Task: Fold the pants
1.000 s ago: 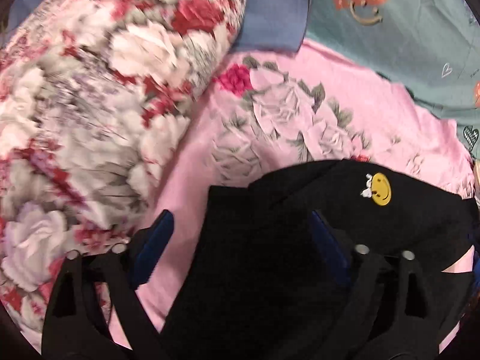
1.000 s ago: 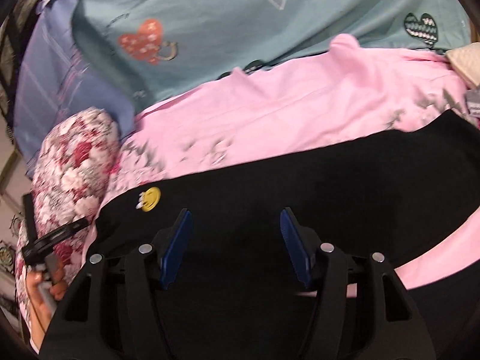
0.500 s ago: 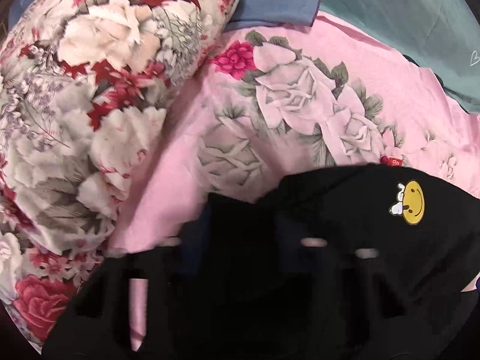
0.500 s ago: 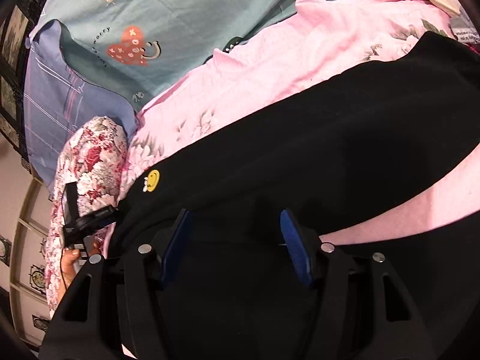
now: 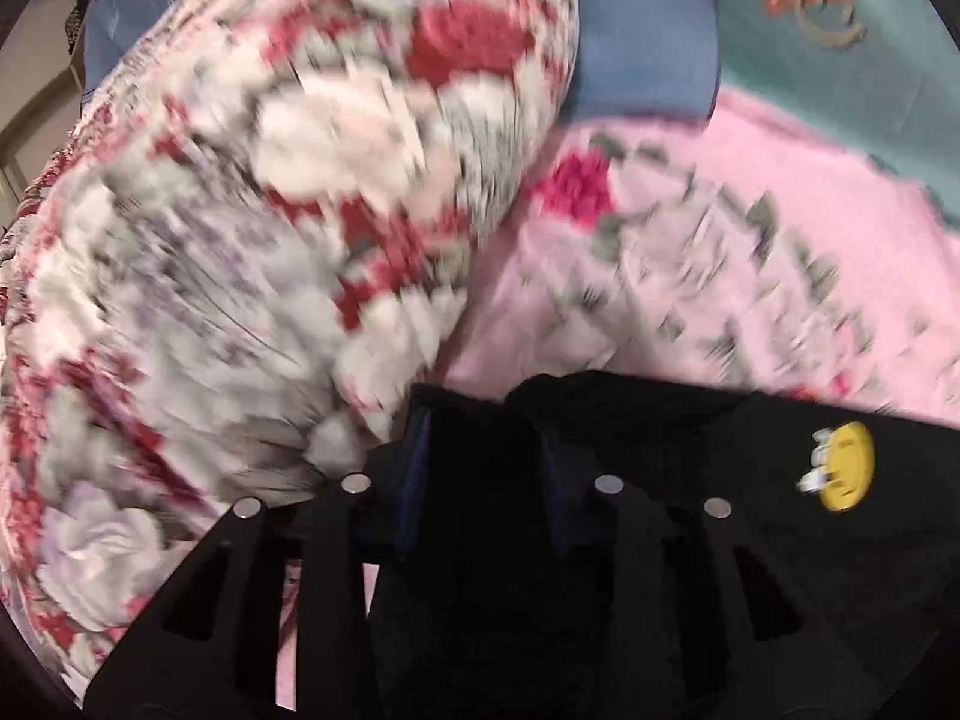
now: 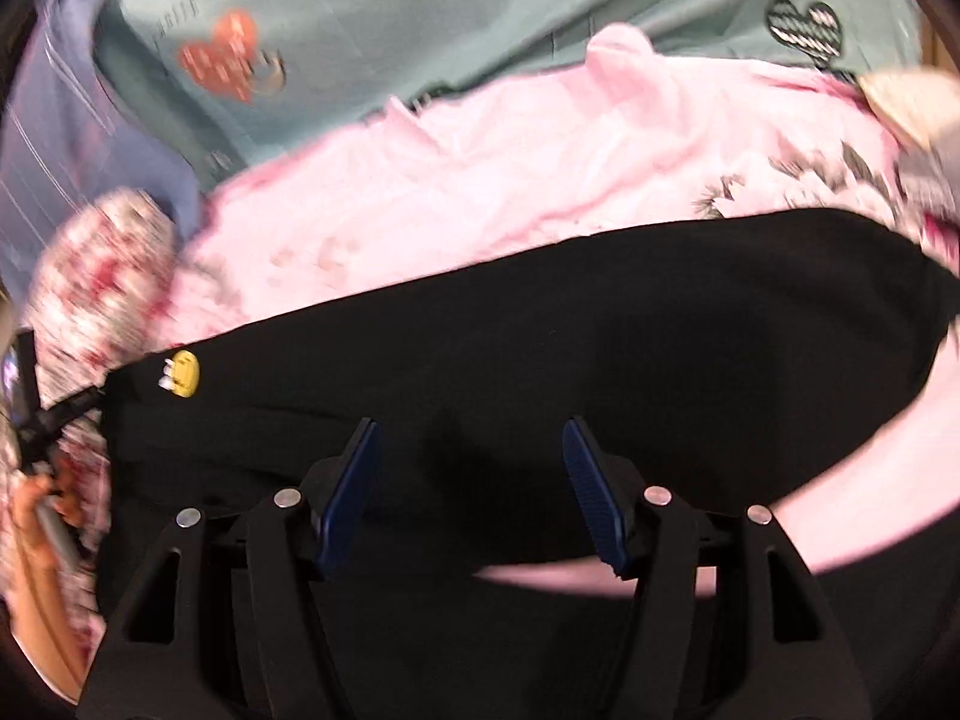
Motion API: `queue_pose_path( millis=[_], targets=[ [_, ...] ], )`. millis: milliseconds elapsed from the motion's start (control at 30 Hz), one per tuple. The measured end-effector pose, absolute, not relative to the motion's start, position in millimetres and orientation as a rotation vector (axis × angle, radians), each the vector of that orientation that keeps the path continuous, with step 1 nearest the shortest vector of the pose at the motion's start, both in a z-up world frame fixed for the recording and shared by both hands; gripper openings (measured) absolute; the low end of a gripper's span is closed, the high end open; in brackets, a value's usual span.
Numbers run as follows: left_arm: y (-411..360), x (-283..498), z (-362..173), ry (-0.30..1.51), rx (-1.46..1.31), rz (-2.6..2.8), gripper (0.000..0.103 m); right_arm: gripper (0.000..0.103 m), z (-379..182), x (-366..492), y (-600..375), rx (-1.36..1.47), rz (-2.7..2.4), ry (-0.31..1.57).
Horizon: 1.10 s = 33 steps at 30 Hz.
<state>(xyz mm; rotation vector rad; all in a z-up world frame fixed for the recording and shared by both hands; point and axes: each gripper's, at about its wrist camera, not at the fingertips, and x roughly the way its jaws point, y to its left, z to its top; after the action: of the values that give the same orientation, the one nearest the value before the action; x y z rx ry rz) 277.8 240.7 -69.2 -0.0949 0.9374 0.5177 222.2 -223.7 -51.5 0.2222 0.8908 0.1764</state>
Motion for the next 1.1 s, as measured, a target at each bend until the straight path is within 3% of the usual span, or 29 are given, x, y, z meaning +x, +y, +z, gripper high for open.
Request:
queue_pose_path(
  millis=[167, 233, 333, 500, 633, 667, 700, 733, 767, 800, 833, 967, 1100],
  targets=[
    [240, 258, -55, 0.885, -0.111, 0.412, 0.063, 0.065, -44, 266, -205, 0.12, 0.274, 0.896],
    [233, 243, -35, 0.826, -0.054, 0.36, 0.079, 0.065, -45, 285, -184, -0.049, 0.279, 0.896],
    [226, 229, -14, 0.732, 0.02, 0.334, 0.093, 0.065, -50, 300, -158, -0.179, 0.403, 0.903],
    [202, 252, -33, 0.789, 0.179, 0.285, 0.094, 0.066, -71, 318, -125, -0.376, 0.436, 0.93],
    [189, 278, -67, 0.846, 0.245, 0.288, 0.093, 0.063, -72, 320, -122, -0.369, 0.437, 0.899],
    [188, 285, -74, 0.856, 0.24, 0.282, 0.091, 0.057, -72, 317, -120, -0.378, 0.449, 0.892],
    [187, 289, -80, 0.872, 0.23, 0.265, 0.083, 0.055, -72, 316, -118, -0.381, 0.456, 0.889],
    [185, 291, -82, 0.868, 0.218, 0.243, 0.067, 0.047, -72, 314, -118, -0.381, 0.464, 0.888],
    [184, 291, -81, 0.863, 0.198, 0.2, 0.053, 0.03, -72, 312, -117, -0.369, 0.482, 0.897],
    [181, 290, -79, 0.872, 0.178, 0.143, 0.014, 0.019, -71, 310, -117, -0.354, 0.496, 0.902],
    [175, 289, -77, 0.892, 0.176, 0.112, 0.0, 0.002, -70, 309, -118, -0.339, 0.502, 0.911],
    [180, 274, -51, 0.828, 0.122, 0.161, 0.0, 0.001, -55, 303, -119, -0.253, 0.483, 0.886],
    [188, 224, 1, 0.695, 0.054, 0.113, 0.0, 0.001, -6, 252, -145, -0.137, 0.568, 0.782]
  ],
)
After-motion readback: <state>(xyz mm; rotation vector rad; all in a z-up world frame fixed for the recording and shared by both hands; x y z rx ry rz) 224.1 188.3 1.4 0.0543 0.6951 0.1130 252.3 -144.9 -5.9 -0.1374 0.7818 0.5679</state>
